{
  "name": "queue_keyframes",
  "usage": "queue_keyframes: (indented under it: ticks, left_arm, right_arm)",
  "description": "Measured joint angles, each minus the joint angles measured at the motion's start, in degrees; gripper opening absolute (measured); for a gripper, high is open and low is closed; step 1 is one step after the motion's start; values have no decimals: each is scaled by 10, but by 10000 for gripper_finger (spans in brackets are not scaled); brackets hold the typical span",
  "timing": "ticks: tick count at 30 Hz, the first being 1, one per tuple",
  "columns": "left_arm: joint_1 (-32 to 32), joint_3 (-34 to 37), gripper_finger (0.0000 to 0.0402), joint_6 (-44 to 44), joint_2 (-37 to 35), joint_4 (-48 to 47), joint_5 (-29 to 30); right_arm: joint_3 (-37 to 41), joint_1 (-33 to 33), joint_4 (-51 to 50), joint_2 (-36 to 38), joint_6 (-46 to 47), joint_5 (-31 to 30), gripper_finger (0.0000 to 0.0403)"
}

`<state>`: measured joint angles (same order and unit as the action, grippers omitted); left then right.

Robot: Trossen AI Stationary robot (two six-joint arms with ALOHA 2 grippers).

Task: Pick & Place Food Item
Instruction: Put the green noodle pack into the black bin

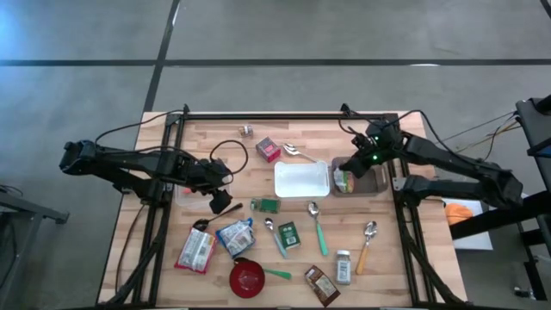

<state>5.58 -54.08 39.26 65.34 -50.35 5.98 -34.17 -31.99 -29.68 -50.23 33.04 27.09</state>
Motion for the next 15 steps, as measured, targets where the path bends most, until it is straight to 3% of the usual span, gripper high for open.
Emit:
queue_keyframes:
  ticks: [5, 15]
  left_arm:
    - [0, 0, 307, 0, 0, 5, 0]
    - [0, 0, 307, 0, 0, 9, 0]
  right_arm:
    - [26, 0, 52, -5, 0, 0, 8]
    - [35, -1, 65, -6, 0, -24, 8]
